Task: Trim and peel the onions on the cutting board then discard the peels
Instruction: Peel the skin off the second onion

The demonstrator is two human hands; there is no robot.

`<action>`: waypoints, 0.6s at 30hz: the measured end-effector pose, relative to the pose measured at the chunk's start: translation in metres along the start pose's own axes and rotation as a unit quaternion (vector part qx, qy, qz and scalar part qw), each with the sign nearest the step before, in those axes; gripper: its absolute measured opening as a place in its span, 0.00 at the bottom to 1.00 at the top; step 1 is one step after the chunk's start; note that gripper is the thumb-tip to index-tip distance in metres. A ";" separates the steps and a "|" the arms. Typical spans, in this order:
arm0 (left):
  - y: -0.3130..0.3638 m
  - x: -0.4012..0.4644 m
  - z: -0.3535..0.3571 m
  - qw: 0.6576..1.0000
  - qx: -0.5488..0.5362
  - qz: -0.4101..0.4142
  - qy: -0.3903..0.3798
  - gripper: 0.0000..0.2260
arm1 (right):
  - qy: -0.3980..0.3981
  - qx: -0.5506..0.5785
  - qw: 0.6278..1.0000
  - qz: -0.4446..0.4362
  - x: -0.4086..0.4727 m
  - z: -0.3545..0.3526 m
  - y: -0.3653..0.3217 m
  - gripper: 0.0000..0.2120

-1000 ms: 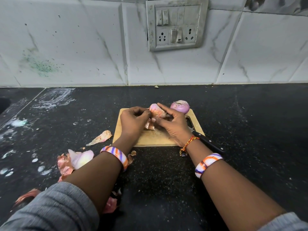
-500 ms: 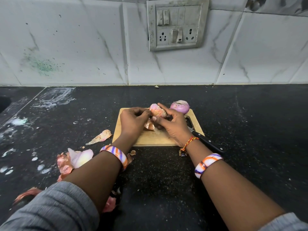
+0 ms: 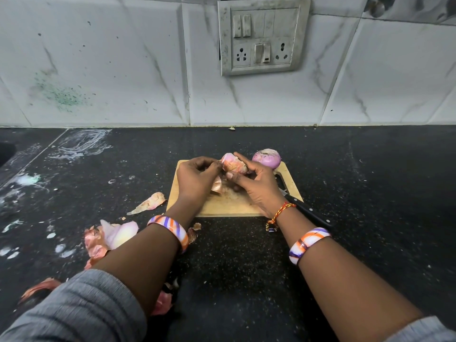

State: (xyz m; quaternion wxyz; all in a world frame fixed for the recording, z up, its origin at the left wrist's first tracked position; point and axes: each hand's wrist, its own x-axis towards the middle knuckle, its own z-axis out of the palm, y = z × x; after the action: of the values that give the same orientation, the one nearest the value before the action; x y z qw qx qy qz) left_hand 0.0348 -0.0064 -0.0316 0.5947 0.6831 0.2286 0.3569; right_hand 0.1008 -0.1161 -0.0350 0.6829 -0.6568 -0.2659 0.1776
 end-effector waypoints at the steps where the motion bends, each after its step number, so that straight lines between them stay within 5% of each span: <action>1: -0.001 0.000 0.000 1.000 -0.003 0.000 -0.004 0.04 | -0.003 0.005 1.000 0.001 0.000 0.000 0.000 0.27; 18: -0.002 0.002 0.000 0.999 -0.022 -0.005 -0.034 0.13 | -0.016 0.012 1.000 -0.015 -0.001 -0.001 0.000 0.27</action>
State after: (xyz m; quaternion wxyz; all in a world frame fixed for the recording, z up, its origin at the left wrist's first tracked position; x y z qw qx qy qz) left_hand 0.0361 -0.0050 -0.0333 0.6187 0.6803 0.2038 0.3359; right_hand 0.1012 -0.1175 -0.0354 0.6892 -0.6412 -0.2845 0.1812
